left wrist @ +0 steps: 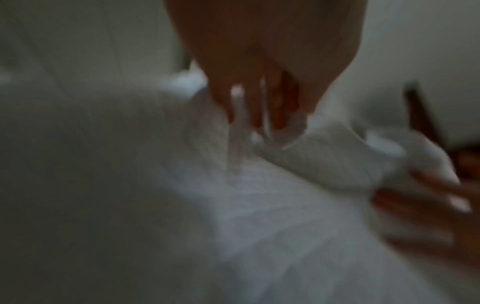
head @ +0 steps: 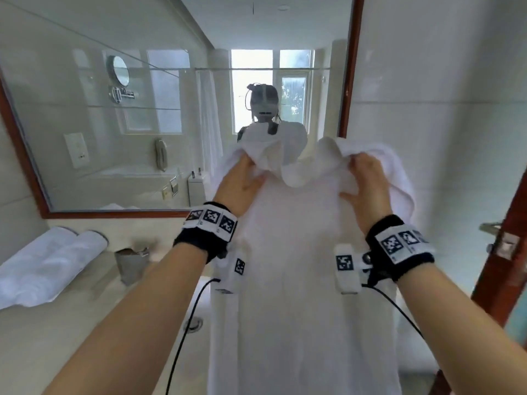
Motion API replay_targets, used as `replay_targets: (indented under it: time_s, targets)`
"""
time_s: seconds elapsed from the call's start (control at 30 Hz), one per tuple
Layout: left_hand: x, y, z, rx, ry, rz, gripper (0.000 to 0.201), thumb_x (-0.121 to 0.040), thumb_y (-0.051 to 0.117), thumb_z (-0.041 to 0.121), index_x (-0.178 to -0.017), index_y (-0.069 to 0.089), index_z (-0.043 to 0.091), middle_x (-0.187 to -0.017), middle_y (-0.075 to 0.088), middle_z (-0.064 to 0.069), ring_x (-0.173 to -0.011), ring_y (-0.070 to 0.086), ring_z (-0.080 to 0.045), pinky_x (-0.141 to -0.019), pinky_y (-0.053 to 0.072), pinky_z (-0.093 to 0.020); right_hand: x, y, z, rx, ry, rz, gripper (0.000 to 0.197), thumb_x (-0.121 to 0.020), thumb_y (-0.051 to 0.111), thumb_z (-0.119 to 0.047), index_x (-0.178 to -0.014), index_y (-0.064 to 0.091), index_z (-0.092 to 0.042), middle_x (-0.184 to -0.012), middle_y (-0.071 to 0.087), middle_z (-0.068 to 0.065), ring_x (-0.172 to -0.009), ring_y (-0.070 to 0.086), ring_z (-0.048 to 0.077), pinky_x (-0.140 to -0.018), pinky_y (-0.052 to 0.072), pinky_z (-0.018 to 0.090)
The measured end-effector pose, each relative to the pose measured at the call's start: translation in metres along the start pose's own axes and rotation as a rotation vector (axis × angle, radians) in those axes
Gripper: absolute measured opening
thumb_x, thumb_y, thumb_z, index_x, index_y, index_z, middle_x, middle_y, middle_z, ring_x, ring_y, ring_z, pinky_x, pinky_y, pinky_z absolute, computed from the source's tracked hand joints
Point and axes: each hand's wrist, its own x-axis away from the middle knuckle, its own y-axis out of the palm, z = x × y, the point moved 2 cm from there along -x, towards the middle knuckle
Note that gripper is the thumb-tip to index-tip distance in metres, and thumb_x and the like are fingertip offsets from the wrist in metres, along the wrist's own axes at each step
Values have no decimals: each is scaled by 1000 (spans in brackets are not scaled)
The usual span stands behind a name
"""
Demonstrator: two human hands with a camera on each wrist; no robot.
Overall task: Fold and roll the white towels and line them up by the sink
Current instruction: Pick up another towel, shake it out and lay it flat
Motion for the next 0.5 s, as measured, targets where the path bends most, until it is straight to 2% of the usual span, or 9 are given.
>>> replay_targets:
  time_s: [0.03,0.07,0.1,0.13,0.2,0.23,0.3,0.4,0.5]
  targets:
    - [-16,29,-36,-187,-57,-180,47,-90,60,23,-133,42,13,-134,46,-9,-122,47,-17,-105,31,-18,-27,11,36,144,68,-90,35,-80,66,-42,-110,70,-25,-117,68,1,-109,62,18,-93,48,35]
    - [-23,57,-72,-342,-120,-354,72,-87,63,27,-146,23,14,-154,22,-8,-141,28,-21,-117,20,-29,-51,20,76,326,130,-234,50,-86,61,-40,-130,56,-19,-135,55,4,-125,52,23,-97,38,30]
    - [-23,80,-103,-439,-177,-479,82,-87,64,29,-150,13,18,-160,3,-5,-147,15,-21,-120,15,-37,-71,25,117,476,208,-378,57,-89,58,-38,-140,44,-15,-144,45,6,-133,42,26,-97,34,30]
    - [-19,100,-131,-497,-222,-569,81,-87,63,30,-150,12,23,-160,-6,-2,-147,14,-21,-120,17,-43,-86,25,156,614,307,-486,57,-91,58,-34,-142,41,-13,-147,40,9,-135,39,27,-95,34,30]
    - [0,133,-175,-504,-293,-723,68,-90,58,31,-147,22,28,-161,-7,-1,-145,22,-24,-117,25,-45,-96,14,226,875,485,-650,50,-92,58,-27,-138,45,-12,-147,39,9,-134,40,26,-90,35,26]
    - [11,145,-192,-518,-340,-796,65,-90,57,32,-146,24,29,-161,-5,-2,-145,22,-26,-116,27,-44,-96,7,255,958,557,-707,49,-92,58,-28,-138,46,-12,-148,38,7,-134,40,26,-93,37,26]
    - [29,162,-217,-598,-402,-902,61,-91,54,35,-145,27,30,-160,4,-2,-147,16,-25,-117,22,-46,-91,-5,298,1059,634,-762,50,-92,57,-31,-137,46,-12,-151,34,6,-136,38,24,-108,35,30]
    - [57,183,-239,-691,-394,-1061,55,-92,51,35,-144,32,30,-157,19,2,-147,14,-18,-117,16,-52,-78,-17,327,1232,645,-815,50,-95,52,-34,-140,41,-15,-154,29,5,-140,32,22,-111,28,26]
    - [91,204,-253,-700,-447,-1250,55,-92,51,36,-143,33,27,-156,21,-1,-147,10,-22,-118,13,-54,-58,-31,345,1319,687,-856,50,-96,49,-33,-142,38,-19,-155,27,3,-141,30,19,-111,27,22]
